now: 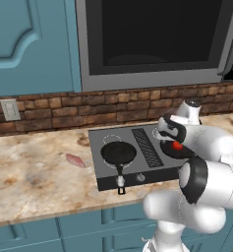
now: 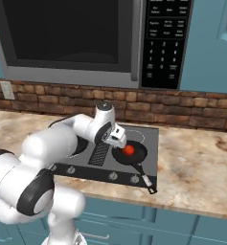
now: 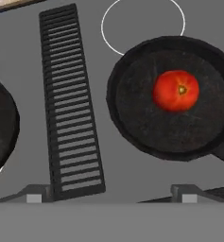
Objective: Place both pans onto different burners. Then place the tomato and the steak on different pans.
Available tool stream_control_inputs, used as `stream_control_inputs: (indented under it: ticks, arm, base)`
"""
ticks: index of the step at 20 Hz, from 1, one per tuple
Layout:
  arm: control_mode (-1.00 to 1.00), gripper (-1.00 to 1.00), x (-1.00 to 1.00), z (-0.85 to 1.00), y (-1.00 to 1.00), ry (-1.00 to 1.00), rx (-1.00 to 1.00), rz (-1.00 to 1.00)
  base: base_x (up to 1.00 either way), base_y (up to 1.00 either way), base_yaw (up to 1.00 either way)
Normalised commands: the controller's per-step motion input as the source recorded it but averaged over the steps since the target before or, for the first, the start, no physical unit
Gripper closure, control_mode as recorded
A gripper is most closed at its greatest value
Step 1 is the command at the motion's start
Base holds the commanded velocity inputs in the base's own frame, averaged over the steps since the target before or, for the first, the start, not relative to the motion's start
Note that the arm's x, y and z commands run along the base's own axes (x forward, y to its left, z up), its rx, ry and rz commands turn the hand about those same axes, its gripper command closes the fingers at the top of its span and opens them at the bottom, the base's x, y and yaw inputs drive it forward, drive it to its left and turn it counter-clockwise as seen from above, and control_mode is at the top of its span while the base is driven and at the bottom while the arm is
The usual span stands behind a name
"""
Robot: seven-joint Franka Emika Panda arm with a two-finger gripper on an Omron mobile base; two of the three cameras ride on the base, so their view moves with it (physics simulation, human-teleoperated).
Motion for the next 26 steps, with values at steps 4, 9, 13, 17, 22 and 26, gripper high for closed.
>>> stream_control_inputs:
  ticks: [4, 9, 13, 17, 22, 26]
  arm:
    - [-1.0, -1.0, -0.21, 0.21, 0.7, 0.0, -0.02, 0.26]
    - [-1.0, -1.0, -0.14, 0.3, 0.7, 0.0, 0.0, 0.26]
    - [-1.0, -1.0, -0.05, 0.3, 0.76, 0.0, 0.0, 0.25]
    - [-1.0, -1.0, -0.01, 0.29, 0.82, 0.03, -0.01, 0.22]
    - [-1.0, -1.0, -0.04, 0.15, 0.81, 0.04, -0.02, 0.21]
    - [-1.0, -1.0, 0.0, 0.02, 0.78, 0.04, -0.04, 0.19]
  base:
    - [0.0, 0.0, 0.0]
    - [0.0, 0.0, 0.0]
    - [0.0, 0.0, 0.0]
    - [0.0, 0.0, 0.0]
    - [0.0, 0.0, 0.0]
    - [0.0, 0.0, 0.0]
